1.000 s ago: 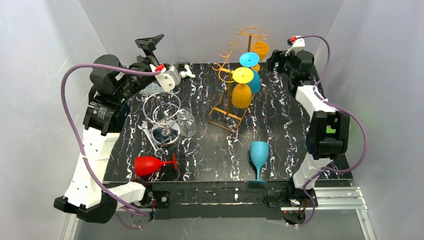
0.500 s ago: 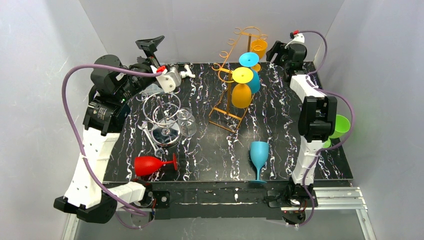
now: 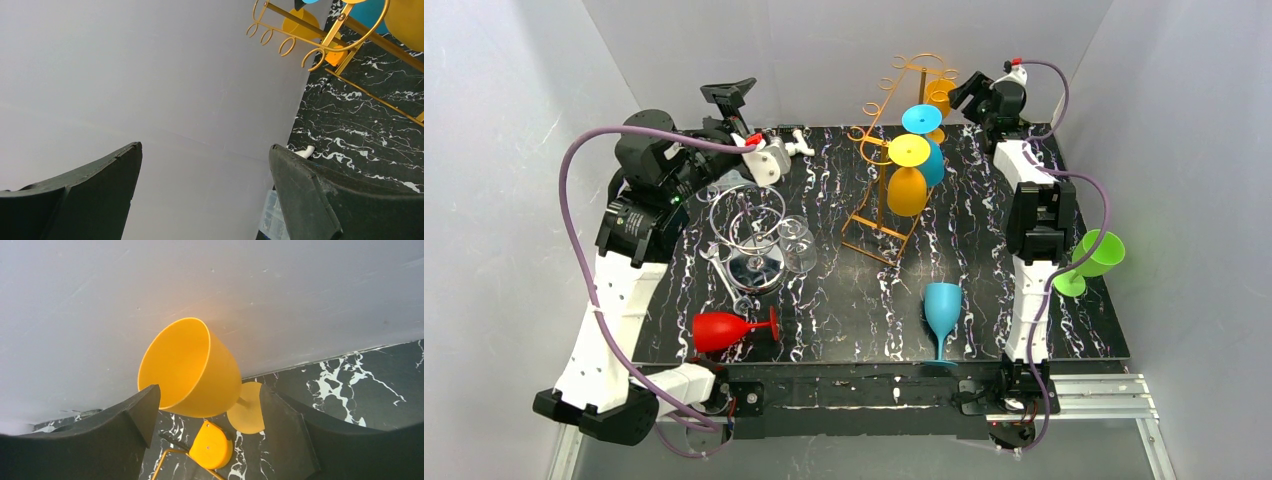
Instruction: Place the wine glass upside down on the wine glass rack
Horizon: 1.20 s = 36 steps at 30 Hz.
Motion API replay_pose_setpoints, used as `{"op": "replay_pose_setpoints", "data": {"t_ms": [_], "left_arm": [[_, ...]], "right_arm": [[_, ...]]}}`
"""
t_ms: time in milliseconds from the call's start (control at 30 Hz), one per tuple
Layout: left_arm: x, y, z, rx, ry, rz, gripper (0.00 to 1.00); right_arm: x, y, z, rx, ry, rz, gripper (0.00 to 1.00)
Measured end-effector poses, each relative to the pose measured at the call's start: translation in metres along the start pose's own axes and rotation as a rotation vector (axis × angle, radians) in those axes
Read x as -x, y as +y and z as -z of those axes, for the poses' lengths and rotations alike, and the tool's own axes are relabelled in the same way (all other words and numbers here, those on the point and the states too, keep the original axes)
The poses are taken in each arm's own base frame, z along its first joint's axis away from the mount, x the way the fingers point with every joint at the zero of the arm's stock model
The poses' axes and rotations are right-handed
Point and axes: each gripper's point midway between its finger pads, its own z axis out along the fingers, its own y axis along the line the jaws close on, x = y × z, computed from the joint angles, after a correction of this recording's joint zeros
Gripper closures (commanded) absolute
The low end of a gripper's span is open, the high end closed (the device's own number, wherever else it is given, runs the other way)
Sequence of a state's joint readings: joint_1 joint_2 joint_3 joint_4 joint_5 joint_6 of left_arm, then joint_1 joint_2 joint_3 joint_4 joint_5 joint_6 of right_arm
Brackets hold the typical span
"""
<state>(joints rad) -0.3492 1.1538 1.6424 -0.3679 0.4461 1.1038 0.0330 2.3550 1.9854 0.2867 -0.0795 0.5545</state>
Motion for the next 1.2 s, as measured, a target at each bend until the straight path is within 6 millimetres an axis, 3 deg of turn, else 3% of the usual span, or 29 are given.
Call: {"op": "replay_pose_setpoints", "data": {"t_ms": [400,567,667,833,967,1200], "left_arm": [[-0.005,-0.006,-0.003,-0.015,0.009,0.005,0.02],[-0.006,-0.007,-0.004,-0.016,0.010,0.005,0.02],[-0.006,-0.007,-0.004,-0.016,0.010,0.005,0.02],[-0.006,-0.007,-0.004,-0.016,0.010,0.005,0.02],[-0.006,-0.007,-0.004,-0.016,0.010,0.005,0.02],[-0.008,-0.010,-0.003,-0.017,0.018,0.017,0.02]], "right_arm": [[0.017,0.017,-0.020,0.040,-0.030,-0.017,0.28],[0.002,0.008,-0.028,0.018,0.013,-0.022,0.36],[-0.016,-0.001,-0.031,0.000,0.058,-0.038,0.48],[-0.014,0.003,-0.031,0.018,0.054,-0.056,0.71],[-0.011,0.006,-0.024,0.017,0.050,-0.050,0.99],[-0.032,-0.013,-0.009,-0.042,0.107,-0.061,0.99]]}}
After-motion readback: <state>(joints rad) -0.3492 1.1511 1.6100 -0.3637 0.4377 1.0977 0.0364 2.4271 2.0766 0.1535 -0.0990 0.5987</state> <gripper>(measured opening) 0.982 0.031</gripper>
